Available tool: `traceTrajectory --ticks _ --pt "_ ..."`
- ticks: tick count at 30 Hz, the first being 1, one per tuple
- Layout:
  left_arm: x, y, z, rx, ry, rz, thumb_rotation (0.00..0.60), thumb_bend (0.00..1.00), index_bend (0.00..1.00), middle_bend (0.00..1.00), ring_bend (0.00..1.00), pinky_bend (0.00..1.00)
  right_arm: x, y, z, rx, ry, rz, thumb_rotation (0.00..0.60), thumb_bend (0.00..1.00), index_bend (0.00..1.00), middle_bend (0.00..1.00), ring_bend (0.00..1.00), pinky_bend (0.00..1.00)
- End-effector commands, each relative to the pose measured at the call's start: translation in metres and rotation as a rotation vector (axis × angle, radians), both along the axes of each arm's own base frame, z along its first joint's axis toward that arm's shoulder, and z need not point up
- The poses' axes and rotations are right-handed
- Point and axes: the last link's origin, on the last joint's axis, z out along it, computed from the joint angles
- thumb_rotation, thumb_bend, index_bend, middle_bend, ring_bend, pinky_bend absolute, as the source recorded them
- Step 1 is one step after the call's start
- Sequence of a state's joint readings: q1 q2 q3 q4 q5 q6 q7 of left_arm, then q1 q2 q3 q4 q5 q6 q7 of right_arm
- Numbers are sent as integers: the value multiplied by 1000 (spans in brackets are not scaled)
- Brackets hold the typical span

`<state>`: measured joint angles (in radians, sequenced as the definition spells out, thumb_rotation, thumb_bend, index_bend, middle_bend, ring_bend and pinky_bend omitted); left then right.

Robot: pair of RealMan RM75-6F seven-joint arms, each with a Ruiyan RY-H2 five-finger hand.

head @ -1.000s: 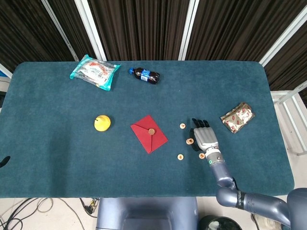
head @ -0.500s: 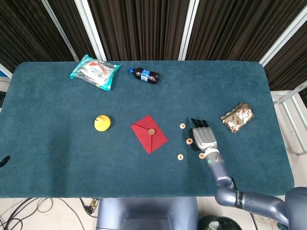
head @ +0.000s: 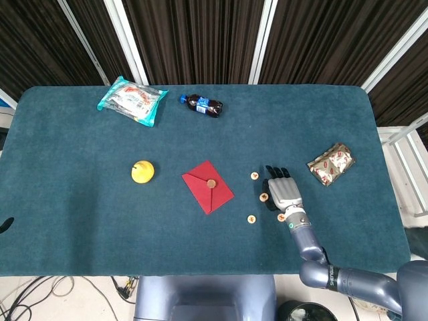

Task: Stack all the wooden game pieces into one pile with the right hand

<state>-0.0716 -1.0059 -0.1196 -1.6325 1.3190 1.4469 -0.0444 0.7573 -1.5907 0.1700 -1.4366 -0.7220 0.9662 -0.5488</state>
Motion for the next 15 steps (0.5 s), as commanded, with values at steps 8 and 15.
traceTrajectory --ticks 8,15 --pt "0 0 0 0 1 0 600 146 79 4 0 0 1 1 -1 4 2 2 600 416 439 0 0 17" --pt "0 0 0 3 0 1 600 145 79 4 0 0 4 0 4 -7 14 17 600 416 420 0 0 17"
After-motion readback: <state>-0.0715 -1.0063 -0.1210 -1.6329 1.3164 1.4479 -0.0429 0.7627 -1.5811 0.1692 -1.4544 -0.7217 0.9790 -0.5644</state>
